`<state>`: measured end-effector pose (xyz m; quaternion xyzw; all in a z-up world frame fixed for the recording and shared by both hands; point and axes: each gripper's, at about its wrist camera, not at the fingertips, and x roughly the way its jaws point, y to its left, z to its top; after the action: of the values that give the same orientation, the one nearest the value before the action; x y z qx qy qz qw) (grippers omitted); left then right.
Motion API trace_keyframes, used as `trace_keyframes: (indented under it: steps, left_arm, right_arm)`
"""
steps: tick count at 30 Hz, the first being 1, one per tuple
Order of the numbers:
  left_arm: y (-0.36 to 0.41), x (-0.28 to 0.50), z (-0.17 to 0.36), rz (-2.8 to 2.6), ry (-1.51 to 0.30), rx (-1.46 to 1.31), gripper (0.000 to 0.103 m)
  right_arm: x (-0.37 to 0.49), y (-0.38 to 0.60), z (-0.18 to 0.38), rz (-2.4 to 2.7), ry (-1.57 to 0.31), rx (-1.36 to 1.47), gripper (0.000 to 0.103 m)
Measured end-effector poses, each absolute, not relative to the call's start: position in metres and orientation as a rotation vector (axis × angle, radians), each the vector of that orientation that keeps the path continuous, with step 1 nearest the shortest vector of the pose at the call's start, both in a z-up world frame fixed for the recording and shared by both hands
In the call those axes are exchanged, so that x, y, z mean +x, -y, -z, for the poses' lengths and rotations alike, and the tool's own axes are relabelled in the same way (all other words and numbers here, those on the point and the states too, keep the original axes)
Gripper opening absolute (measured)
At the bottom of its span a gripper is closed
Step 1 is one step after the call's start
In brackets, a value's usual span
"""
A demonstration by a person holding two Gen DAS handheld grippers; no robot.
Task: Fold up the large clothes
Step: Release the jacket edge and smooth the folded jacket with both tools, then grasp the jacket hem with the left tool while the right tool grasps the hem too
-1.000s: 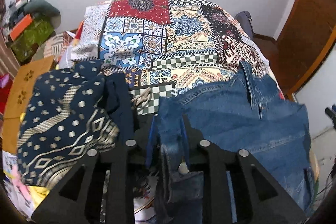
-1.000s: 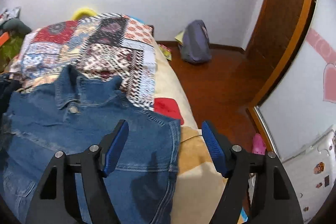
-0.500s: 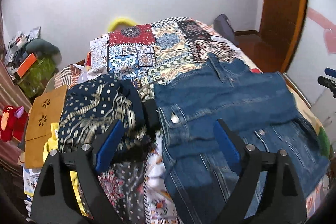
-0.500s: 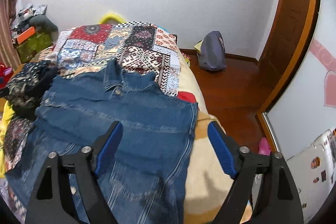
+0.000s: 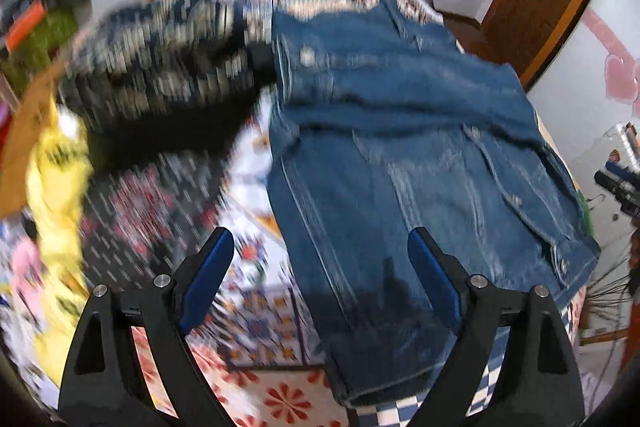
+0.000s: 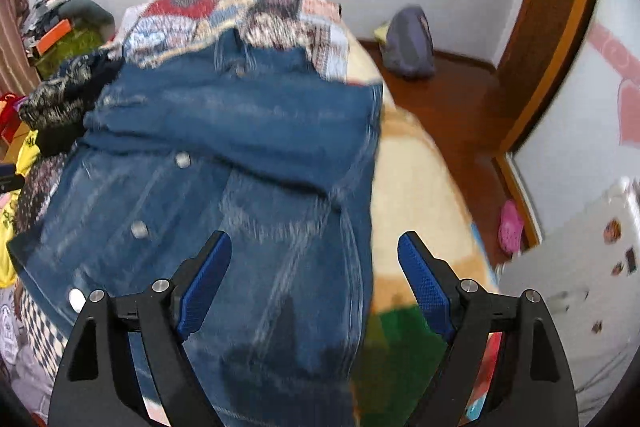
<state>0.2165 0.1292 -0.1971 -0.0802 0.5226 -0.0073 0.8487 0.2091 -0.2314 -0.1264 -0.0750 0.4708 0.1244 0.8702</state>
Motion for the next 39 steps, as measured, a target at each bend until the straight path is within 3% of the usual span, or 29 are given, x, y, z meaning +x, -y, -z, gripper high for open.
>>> trace_keyframes:
  steps: [9, 17, 19, 20, 21, 22, 24, 26, 31, 39]
  left_arm:
    - [-0.130, 0.200, 0.257, 0.124, -1.281, -0.396, 0.088]
    - [-0.128, 0.190, 0.263, 0.127, -1.240, -0.494, 0.088]
    - [-0.124, 0.187, 0.259, 0.136, -1.224, -0.478, 0.078]
    - [-0.121, 0.187, 0.256, 0.144, -1.216, -0.462, 0.074]
    - [-0.119, 0.188, 0.251, 0.151, -1.208, -0.438, 0.064]
    - [-0.117, 0.189, 0.247, 0.155, -1.198, -0.403, 0.053]
    - [-0.108, 0.188, 0.240, 0.156, -1.181, -0.322, 0.039]
    - [-0.103, 0.190, 0.236, 0.144, -1.167, -0.267, 0.026]
    - [-0.100, 0.198, 0.212, 0.182, -1.104, -0.270, 0.017]
    - [-0.114, 0.249, 0.139, 0.254, -0.935, -0.372, 0.015]
  right_arm:
    - [0.199, 0.266, 0.176, -0.227, -1.156, -0.015, 0.083]
    - [0.211, 0.290, 0.195, -0.205, -1.187, 0.146, 0.082]
    - [0.213, 0.290, 0.196, -0.210, -1.185, 0.160, 0.070]
    - [0.214, 0.288, 0.198, -0.214, -1.190, 0.160, 0.057]
    - [0.212, 0.286, 0.199, -0.217, -1.192, 0.152, 0.047]
    - [0.213, 0.283, 0.201, -0.222, -1.192, 0.140, 0.042]
    - [0.210, 0.279, 0.202, -0.255, -1.190, 0.129, 0.025]
    - [0.208, 0.276, 0.200, -0.273, -1.191, 0.117, 0.016]
    - [0.207, 0.267, 0.179, -0.286, -1.136, 0.052, 0.011]
    - [0.237, 0.245, 0.113, -0.354, -0.976, 0.057, 0.010]
